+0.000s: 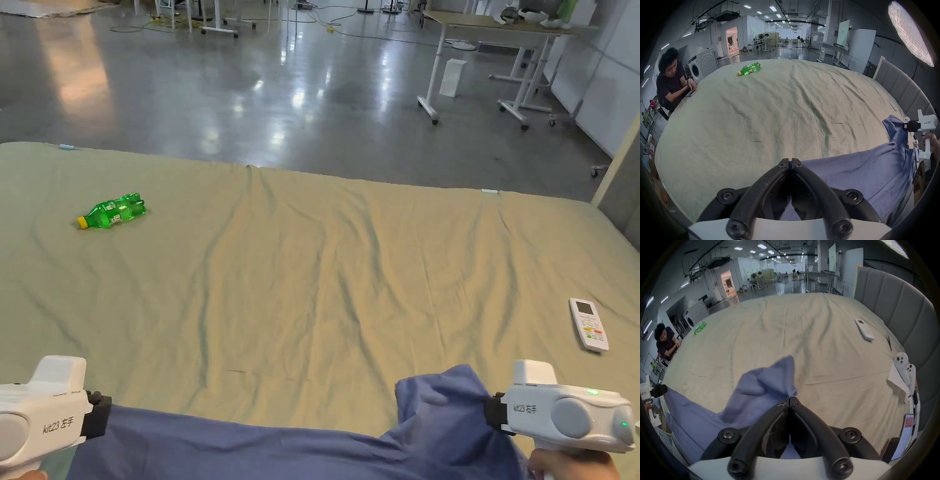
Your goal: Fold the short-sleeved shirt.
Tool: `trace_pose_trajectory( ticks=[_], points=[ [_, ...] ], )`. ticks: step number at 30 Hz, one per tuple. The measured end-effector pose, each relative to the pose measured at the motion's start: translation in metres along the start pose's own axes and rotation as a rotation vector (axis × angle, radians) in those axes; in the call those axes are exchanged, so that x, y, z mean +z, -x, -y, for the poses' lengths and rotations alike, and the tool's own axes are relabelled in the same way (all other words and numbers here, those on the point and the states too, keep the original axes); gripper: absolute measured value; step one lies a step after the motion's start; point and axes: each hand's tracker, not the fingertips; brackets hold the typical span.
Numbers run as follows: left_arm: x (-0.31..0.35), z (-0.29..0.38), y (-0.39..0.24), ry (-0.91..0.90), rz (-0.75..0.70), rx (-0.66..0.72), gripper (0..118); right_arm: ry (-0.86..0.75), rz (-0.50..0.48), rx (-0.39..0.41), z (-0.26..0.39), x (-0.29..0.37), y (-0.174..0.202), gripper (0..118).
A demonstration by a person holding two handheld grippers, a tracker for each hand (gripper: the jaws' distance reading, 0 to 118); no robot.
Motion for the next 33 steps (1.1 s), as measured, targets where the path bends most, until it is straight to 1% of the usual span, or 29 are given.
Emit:
trace_pose_trajectory(
  ticks=[1, 2, 5, 6, 10, 13, 14, 18, 20, 22, 28, 30, 31, 33],
  points=[
    [0.005, 0.001, 0.001, -0.007, 0.004, 0.000, 3, 0.070, 0.047, -0.073, 0.014, 0.031, -0.003, 0],
    [0.010, 0.002, 0.003, -0.013, 0.008, 0.003, 3, 0.052, 0.039, -0.058, 0.016, 0.040, -0.003, 0],
    [0.028, 0.006, 0.005, -0.038, 0.028, 0.012, 3, 0.006, 0.034, -0.032, 0.014, 0.037, 0.000, 0],
    [0.035, 0.008, 0.006, -0.047, 0.036, 0.014, 3, -0.015, 0.020, -0.015, 0.031, 0.108, -0.007, 0],
    [0.063, 0.018, 0.010, -0.082, 0.050, 0.008, 3, -0.095, 0.015, 0.020, 0.042, 0.151, -0.008, 0],
    [0.082, 0.028, 0.016, -0.100, 0.061, 0.016, 3, -0.104, 0.025, 0.031, 0.052, 0.176, -0.011, 0],
    [0.088, 0.032, 0.016, -0.112, 0.062, 0.018, 3, -0.106, 0.022, 0.058, 0.064, 0.187, -0.010, 0],
    [0.105, 0.052, 0.022, -0.107, 0.074, 0.011, 3, -0.094, 0.018, 0.043, 0.099, 0.212, -0.018, 0],
    [0.108, 0.062, 0.024, -0.096, 0.077, 0.012, 3, -0.054, 0.026, 0.051, 0.114, 0.212, -0.022, 0],
    [0.108, 0.075, 0.026, -0.069, 0.082, 0.012, 3, -0.029, 0.027, 0.065, 0.132, 0.225, -0.014, 0],
    [0.099, 0.114, 0.021, 0.063, 0.080, -0.024, 3, 0.137, 0.034, 0.048, 0.185, 0.203, -0.016, 0],
    [0.097, 0.126, 0.020, 0.090, 0.068, -0.029, 3, 0.165, 0.042, 0.022, 0.202, 0.196, -0.023, 0],
    [0.096, 0.131, 0.021, 0.103, 0.065, -0.030, 3, 0.194, 0.045, 0.023, 0.207, 0.192, -0.024, 0],
    [0.096, 0.138, 0.021, 0.131, 0.068, -0.012, 3, 0.202, 0.050, 0.022, 0.214, 0.186, -0.023, 0]
  ],
)
